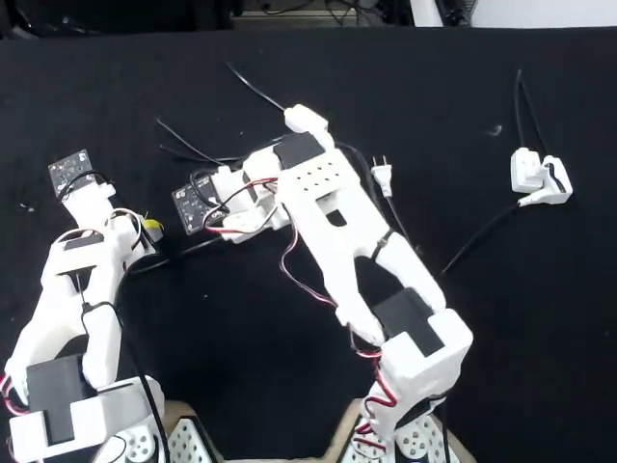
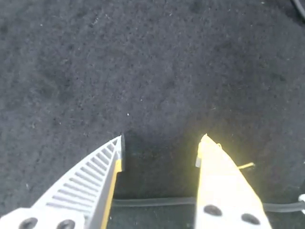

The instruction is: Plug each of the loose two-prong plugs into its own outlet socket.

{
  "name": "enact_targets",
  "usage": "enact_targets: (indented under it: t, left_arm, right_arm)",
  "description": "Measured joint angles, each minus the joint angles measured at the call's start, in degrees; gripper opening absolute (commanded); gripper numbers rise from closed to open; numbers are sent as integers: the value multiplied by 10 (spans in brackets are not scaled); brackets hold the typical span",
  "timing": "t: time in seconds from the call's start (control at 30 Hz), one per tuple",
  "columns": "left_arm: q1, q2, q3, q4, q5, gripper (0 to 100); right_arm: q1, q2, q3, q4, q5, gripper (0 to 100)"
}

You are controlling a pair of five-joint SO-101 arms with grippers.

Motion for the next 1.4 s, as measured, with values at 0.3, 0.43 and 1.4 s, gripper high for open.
enact_targets:
  t: [0.3, 0.43, 1.4]
  left_arm:
    - [0, 0, 0, 0, -1, 255]
    - [0, 0, 0, 0, -1, 255]
    - [0, 0, 0, 0, -1, 255]
  right_arm:
    - [-9, 0, 0, 74, 0, 11]
    - [-30, 0, 0, 104, 0, 11]
    - [-20, 75, -30, -144, -251, 10]
